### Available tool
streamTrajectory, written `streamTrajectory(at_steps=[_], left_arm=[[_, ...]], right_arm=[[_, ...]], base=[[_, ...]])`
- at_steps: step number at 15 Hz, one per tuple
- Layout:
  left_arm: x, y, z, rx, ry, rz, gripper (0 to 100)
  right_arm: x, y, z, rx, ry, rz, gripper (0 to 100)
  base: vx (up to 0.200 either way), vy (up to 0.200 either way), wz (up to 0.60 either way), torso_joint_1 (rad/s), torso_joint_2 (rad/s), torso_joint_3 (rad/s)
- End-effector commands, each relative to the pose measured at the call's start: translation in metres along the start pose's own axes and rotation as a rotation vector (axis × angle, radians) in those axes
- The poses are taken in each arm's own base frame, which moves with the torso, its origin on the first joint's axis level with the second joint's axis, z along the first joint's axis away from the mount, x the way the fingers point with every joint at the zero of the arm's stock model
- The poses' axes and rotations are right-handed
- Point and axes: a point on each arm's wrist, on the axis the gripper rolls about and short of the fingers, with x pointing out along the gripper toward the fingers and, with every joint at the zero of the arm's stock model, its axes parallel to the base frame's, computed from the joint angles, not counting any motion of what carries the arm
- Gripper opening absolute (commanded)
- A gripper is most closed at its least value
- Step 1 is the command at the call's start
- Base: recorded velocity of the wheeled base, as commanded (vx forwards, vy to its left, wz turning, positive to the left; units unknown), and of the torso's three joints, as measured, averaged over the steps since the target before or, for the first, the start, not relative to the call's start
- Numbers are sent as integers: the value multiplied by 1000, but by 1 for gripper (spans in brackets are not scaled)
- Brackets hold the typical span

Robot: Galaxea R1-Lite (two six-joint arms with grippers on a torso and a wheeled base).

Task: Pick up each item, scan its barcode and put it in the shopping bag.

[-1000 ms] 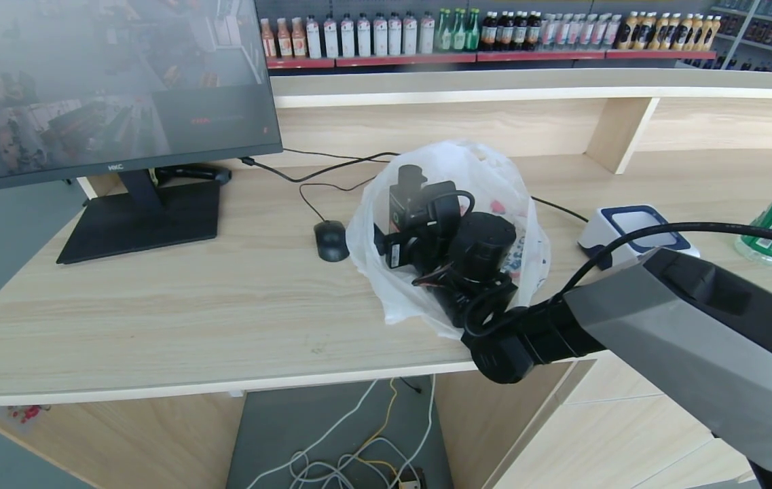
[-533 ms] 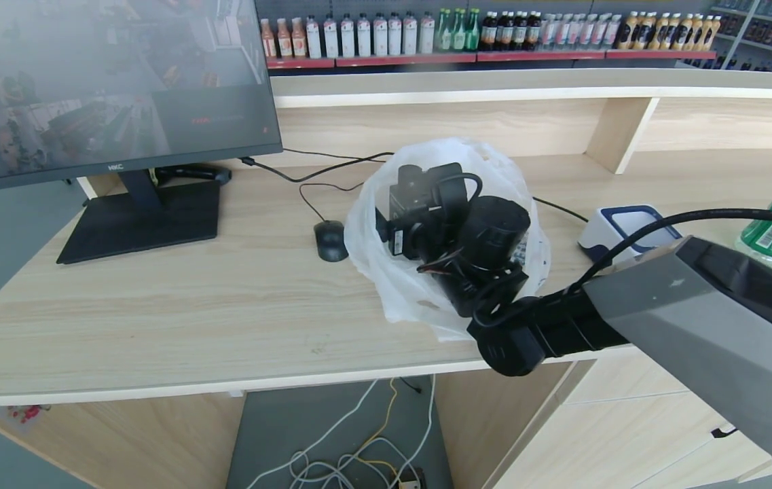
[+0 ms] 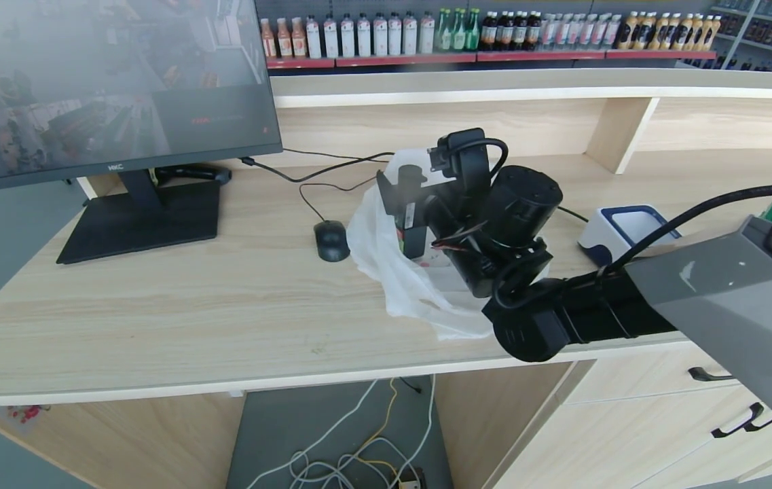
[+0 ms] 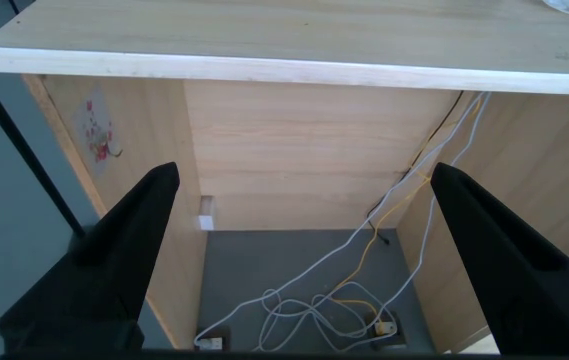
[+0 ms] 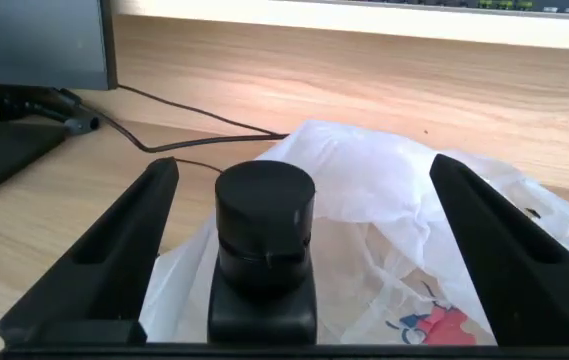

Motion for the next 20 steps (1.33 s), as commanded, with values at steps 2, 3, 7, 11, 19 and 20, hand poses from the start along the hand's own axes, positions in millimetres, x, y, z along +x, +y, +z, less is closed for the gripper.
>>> streamTrajectory(at_steps=[2,3,7,11,19,20], left_arm=[[0,0,0,0,0,0,100],[0,0,0,0,0,0,100],[0,0,0,0,0,0,100],[0,0,0,2,0,0,100],[0,0,0,12,0,0,100],[0,0,0,12,0,0,100]], right_arm=[[-1,-6,22,-1,-44,-12,100],[-3,-8,30,4,-59,-14,100],[-25,-15,48,-1,-76,-14,100],[-72,-26,42,18,-90,-7,100],[-122,-18,31,70,-23,54,100],[-126,-14,29,75,-10,70,100]], base=[[0,0,0,0,0,0],[0,0,0,0,0,0],[0,0,0,0,0,0],[0,0,0,0,0,0],[0,0,0,0,0,0],[0,0,0,0,0,0]])
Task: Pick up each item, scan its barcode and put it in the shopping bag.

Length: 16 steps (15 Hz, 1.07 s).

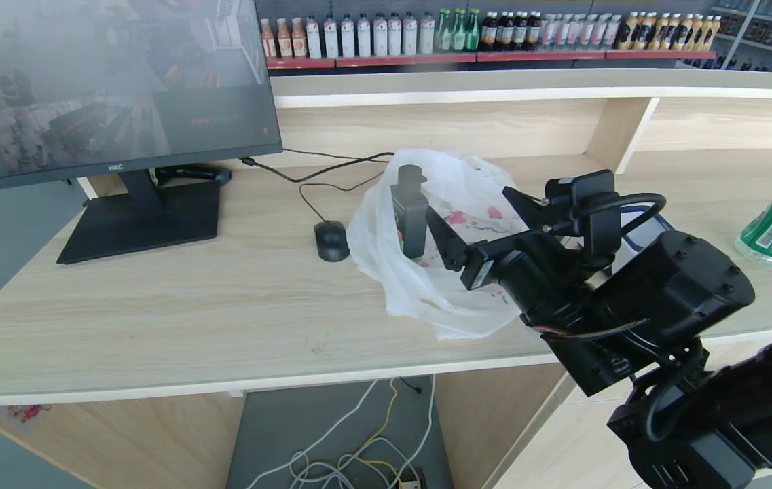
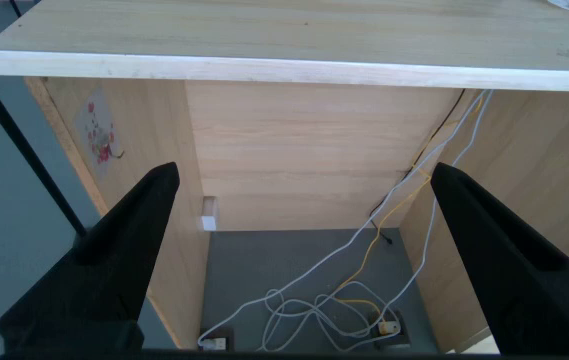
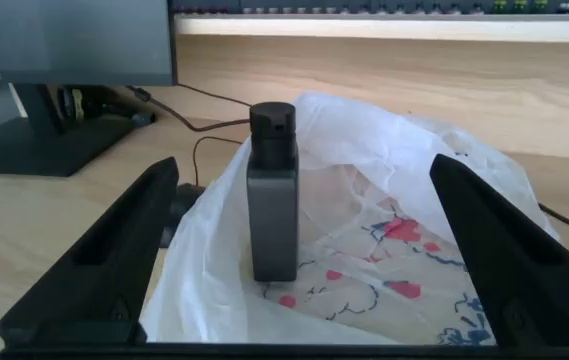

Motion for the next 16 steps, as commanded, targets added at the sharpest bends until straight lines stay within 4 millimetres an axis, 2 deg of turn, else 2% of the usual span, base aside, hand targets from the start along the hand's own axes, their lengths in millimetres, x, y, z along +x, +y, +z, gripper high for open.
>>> streamTrajectory(at_steps=[1,3,9,16], left_arm=[[0,0,0,-2,0,0,100],[0,0,0,0,0,0,100],[0,0,0,-6,0,0,100],[0,0,0,-3,0,0,100]], right_arm=[[-14,9,-3,16,40,37,100],[-13,8,-5,38,44,31,100],[-14,7,-13,68,78,-12,100],[-23,0,-6,66,80,-22,100]], base=[[0,0,0,0,0,0],[-200,0,0,5,-2,2],[0,0,0,0,0,0],[0,-200,0,7,2,1]])
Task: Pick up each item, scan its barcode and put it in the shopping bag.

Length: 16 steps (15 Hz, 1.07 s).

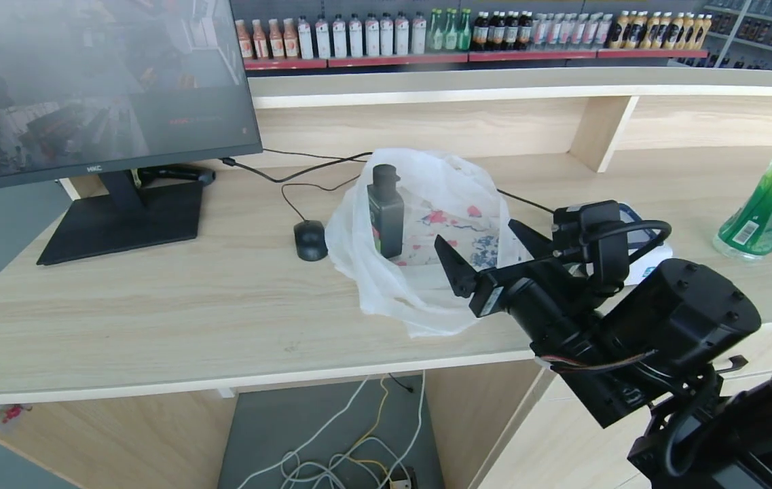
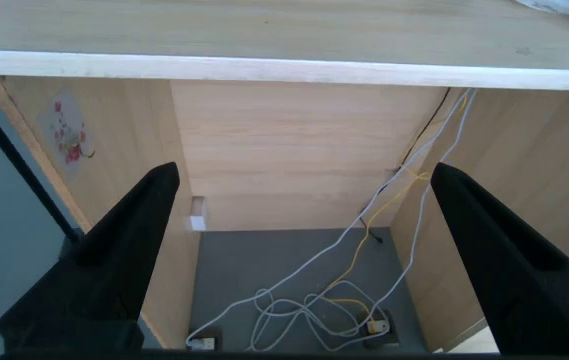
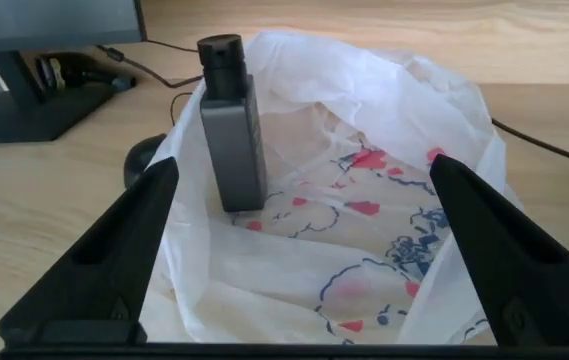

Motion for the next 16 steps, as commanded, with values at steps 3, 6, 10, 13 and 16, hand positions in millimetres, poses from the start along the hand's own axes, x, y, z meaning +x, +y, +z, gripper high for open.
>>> streamTrajectory(at_steps=[3,6,10,13,16], left_arm=[[0,0,0,2,-1,0,100],[0,0,0,3,-1,0,100],[0,0,0,0,-1,0,100],[0,0,0,-1,-1,0,100],[0,0,0,-3,-1,0,100]], right_arm=[[-13,-5,5,-4,11,0,100],[-23,-18,14,0,7,-56,100],[-25,-22,12,-6,18,-67,100],[-25,-21,11,-6,21,-64,100],[-27,-20,9,-7,30,-64,100]], base=[[0,-200,0,2,2,2],[0,-200,0,4,-1,2],[0,-200,0,4,3,5],[0,-200,0,9,-1,1],[0,-200,0,5,2,4]])
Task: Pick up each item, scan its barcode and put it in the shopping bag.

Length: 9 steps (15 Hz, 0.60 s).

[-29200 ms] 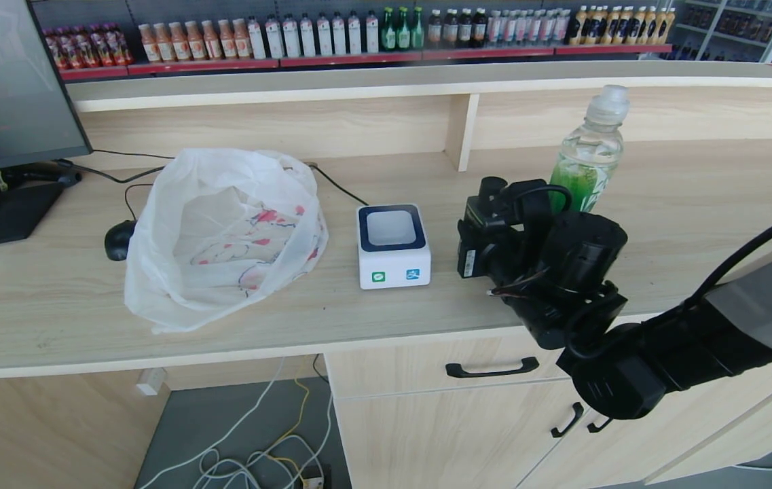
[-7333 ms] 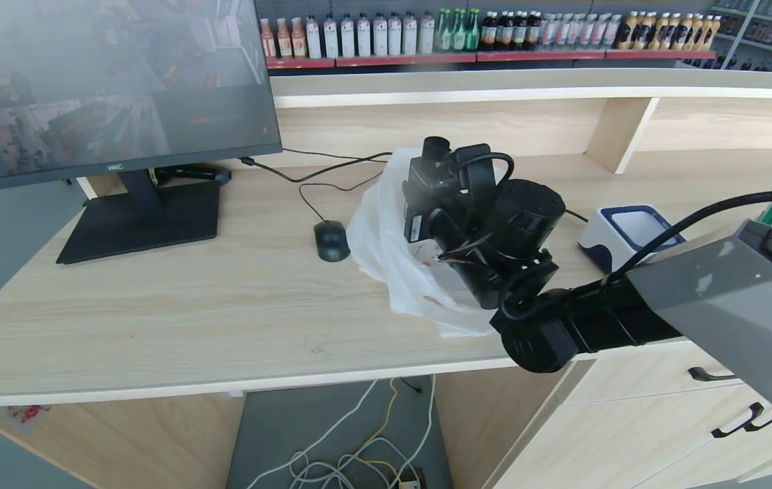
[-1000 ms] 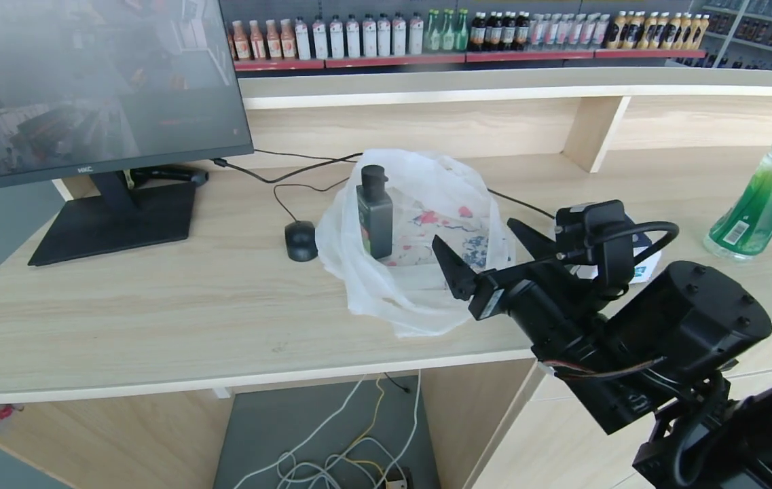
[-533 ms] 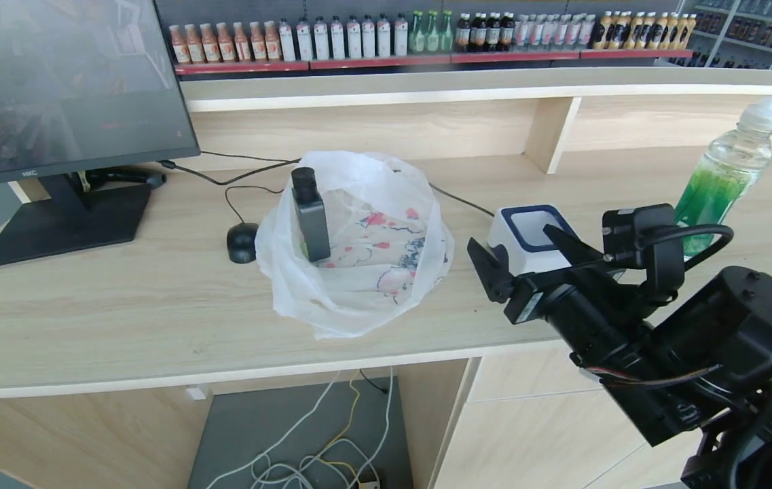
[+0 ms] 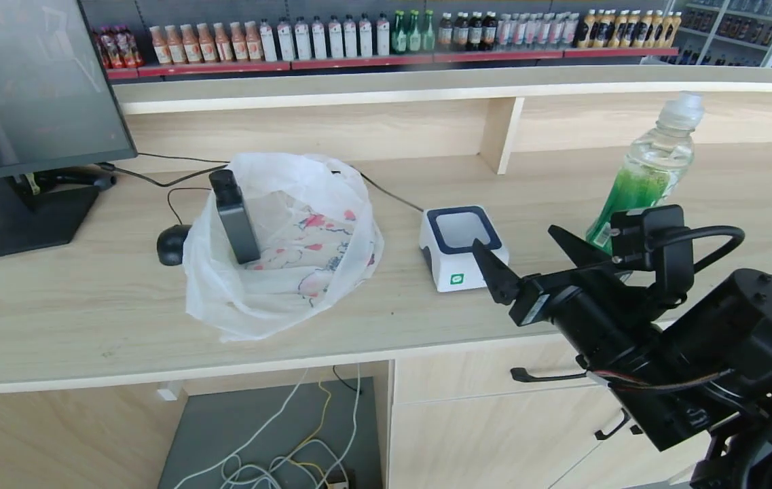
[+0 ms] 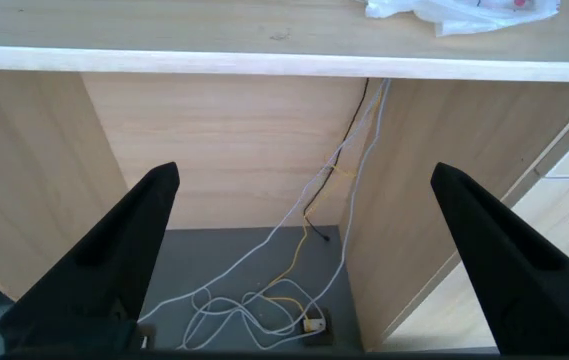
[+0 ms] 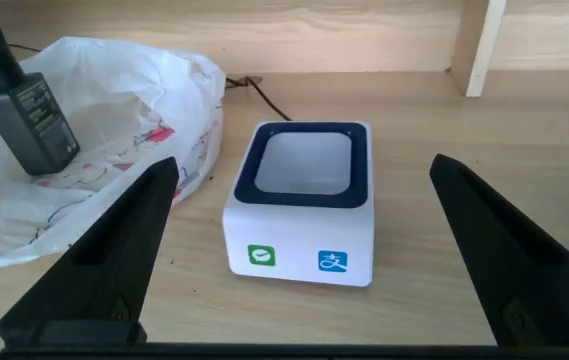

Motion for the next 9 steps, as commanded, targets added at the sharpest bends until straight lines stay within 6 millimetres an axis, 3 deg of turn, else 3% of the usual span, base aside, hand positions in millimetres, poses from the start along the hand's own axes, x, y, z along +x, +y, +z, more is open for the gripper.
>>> streamTrajectory(at_steps=[1,9], left_arm=[[0,0,0,0,-1,0,100],[0,0,0,0,-1,0,100]], right_arm=[[0,1,-1,0,1,4,100],[-5,-1,0,-3,10,5,100]], base=[[0,-200,0,-7,2,2],[0,-200,0,1,0,2]])
